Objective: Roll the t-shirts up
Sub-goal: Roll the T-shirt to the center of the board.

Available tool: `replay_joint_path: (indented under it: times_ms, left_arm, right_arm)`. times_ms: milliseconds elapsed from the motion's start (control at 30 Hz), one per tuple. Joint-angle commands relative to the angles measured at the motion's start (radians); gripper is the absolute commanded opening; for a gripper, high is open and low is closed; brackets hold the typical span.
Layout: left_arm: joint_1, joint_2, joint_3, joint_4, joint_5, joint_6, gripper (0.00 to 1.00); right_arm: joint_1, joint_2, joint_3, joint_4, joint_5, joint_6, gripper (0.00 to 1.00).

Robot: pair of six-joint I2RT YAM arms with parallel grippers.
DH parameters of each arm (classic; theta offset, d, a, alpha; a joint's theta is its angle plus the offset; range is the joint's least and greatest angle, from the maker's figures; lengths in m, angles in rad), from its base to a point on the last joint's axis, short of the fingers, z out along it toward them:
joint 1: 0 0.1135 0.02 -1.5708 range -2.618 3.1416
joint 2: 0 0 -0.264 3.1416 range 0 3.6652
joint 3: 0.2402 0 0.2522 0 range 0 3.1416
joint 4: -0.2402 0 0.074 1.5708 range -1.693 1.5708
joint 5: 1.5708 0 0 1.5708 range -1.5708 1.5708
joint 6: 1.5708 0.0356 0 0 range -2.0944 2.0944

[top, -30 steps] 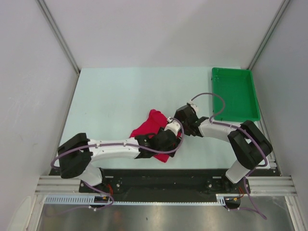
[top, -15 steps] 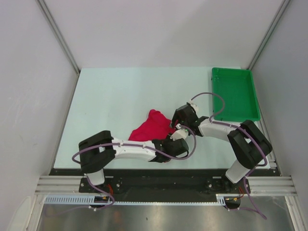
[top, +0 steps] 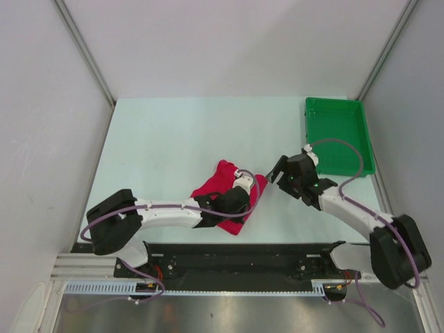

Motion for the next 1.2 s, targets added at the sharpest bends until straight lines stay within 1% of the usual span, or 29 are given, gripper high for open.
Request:
replay_joint_path:
  times_ms: [0,33,67,133,167,233,333,433,600,833,933,967,1067,1167]
  left_arm:
    - [0.010,-0.046,-0.032,0.137,0.240,-0.104,0.00]
    - [0.019,-0.046,-0.046,0.172,0.280,-0.125,0.00]
    - [0.042,-0.054,-0.078,0.200,0.350,-0.167,0.00]
    - [0.058,-0.064,-0.110,0.252,0.392,-0.207,0.00]
    - [0.073,-0.069,-0.124,0.254,0.420,-0.233,0.00]
    - [0.085,-0.075,-0.138,0.256,0.426,-0.251,0.00]
    - [0.114,-0.072,-0.165,0.249,0.438,-0.257,0.00]
    - [0.138,-0.066,-0.190,0.266,0.452,-0.270,0.00]
    - [0.164,-0.061,-0.213,0.274,0.457,-0.276,0.00]
    - [0.173,-0.067,-0.207,0.239,0.435,-0.245,0.01]
    - [0.176,-0.069,-0.198,0.217,0.428,-0.235,0.06]
    - [0.179,-0.072,-0.198,0.211,0.422,-0.231,0.13]
    - [0.180,-0.075,-0.190,0.180,0.402,-0.216,0.29]
    - [0.182,-0.089,-0.175,0.147,0.383,-0.195,0.39]
  right_arm:
    - [-0.001,-0.176,-0.077,-0.012,0.003,-0.017,0.90]
    - [0.003,-0.203,-0.089,-0.021,0.006,-0.009,0.89]
    - [0.006,-0.240,-0.112,-0.025,0.005,-0.006,0.88]
    - [0.034,-0.263,-0.129,-0.041,0.011,0.014,0.86]
    - [0.047,-0.270,-0.137,-0.049,0.020,0.020,0.83]
    - [0.101,-0.265,-0.146,-0.074,0.055,0.041,0.80]
    - [0.146,-0.228,-0.157,-0.077,0.060,0.067,0.77]
    - [0.178,-0.188,-0.163,-0.043,0.068,0.093,0.75]
    - [0.189,-0.123,-0.163,0.024,0.063,0.100,0.65]
    - [0.187,-0.004,-0.123,0.069,0.051,0.084,0.65]
    - [0.189,0.036,-0.100,0.081,0.043,0.081,0.65]
    - [0.189,0.046,-0.095,0.084,0.043,0.083,0.65]
    - [0.192,0.056,-0.075,0.089,0.046,0.080,0.65]
    - [0.195,0.066,-0.054,0.086,0.046,0.080,0.65]
